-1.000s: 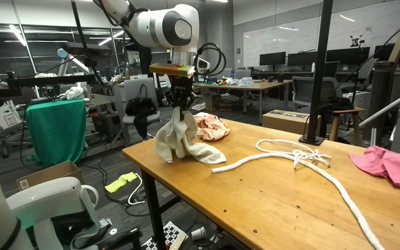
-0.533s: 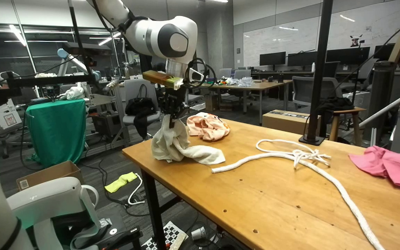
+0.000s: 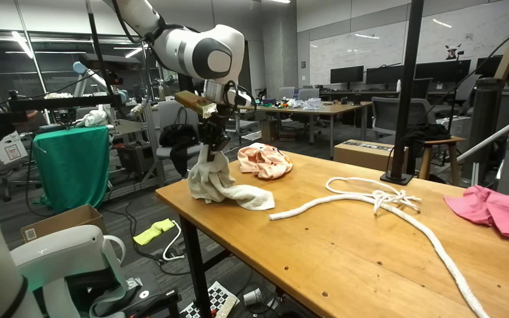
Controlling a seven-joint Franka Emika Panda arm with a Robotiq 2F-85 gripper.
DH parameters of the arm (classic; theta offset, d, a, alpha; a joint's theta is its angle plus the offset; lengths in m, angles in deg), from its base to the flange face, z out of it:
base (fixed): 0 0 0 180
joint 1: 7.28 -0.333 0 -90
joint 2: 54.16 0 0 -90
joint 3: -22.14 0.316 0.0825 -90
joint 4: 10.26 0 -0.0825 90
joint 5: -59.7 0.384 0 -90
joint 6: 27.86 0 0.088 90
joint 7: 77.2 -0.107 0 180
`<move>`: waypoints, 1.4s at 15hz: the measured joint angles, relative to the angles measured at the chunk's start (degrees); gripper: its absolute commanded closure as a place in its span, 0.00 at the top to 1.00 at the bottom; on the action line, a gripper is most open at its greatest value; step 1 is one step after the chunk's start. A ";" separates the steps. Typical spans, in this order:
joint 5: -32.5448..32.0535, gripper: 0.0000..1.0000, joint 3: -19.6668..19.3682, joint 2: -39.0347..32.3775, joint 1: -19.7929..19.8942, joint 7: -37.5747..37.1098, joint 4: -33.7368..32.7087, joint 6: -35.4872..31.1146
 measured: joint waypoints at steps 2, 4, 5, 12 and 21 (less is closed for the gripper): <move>0.12 0.15 0.25 -0.43 -0.30 -2.36 0.07 -0.33; 0.38 0.15 0.49 -0.83 -0.67 -4.13 0.09 -0.82; 0.50 0.16 0.65 -0.98 -0.81 -4.76 0.11 -1.16; -0.40 0.72 1.30 -2.03 -1.54 -7.78 0.19 -4.27; -16.15 1.00 1.23 -3.66 -2.05 -11.59 -0.61 -6.85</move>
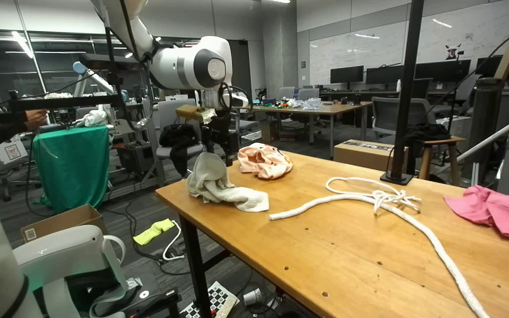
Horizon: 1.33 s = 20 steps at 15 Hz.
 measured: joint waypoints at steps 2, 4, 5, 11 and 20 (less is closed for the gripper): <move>-5.01 1.00 -0.29 -0.24 0.01 -1.52 -1.03 -0.36; -8.25 1.00 -0.72 -0.44 0.07 -2.80 -2.60 -0.48; -9.03 1.00 -0.95 -0.51 0.11 -3.15 -3.48 -0.48; -11.55 1.00 -2.62 -0.95 0.53 -4.05 -8.30 -0.45; -16.12 1.00 -8.60 -5.21 4.43 -4.02 -10.11 -4.49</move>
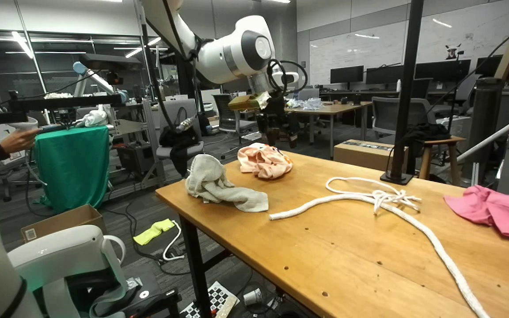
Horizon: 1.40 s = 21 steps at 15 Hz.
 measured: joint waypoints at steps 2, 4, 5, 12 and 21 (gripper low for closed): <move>0.19 1.00 -1.04 -1.30 1.05 0.64 -0.09 -0.33; 0.54 1.00 -1.58 -2.63 1.93 1.62 -0.14 -0.45; 0.72 1.00 -1.72 -3.28 2.23 2.10 -0.15 -0.46; 4.69 1.00 -2.17 -7.13 3.68 7.43 -0.17 -0.44; 13.52 1.00 -2.21 -8.79 7.99 24.95 -1.16 3.01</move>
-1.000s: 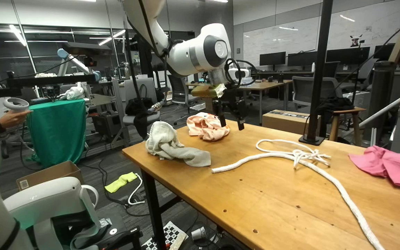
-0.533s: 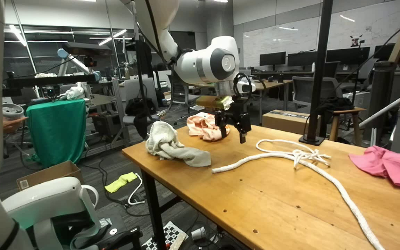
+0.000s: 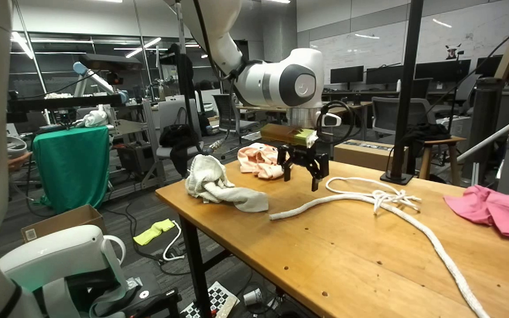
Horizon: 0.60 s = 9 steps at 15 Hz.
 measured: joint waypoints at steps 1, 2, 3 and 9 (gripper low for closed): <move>0.24 1.00 0.00 -0.17 0.34 1.45 -0.22 0.62; 0.34 1.00 0.00 -0.29 0.60 2.65 -0.31 1.04; 0.34 1.00 0.00 -0.40 0.79 3.66 -0.38 1.51; 0.10 1.00 0.01 -1.29 0.76 5.55 -0.28 1.38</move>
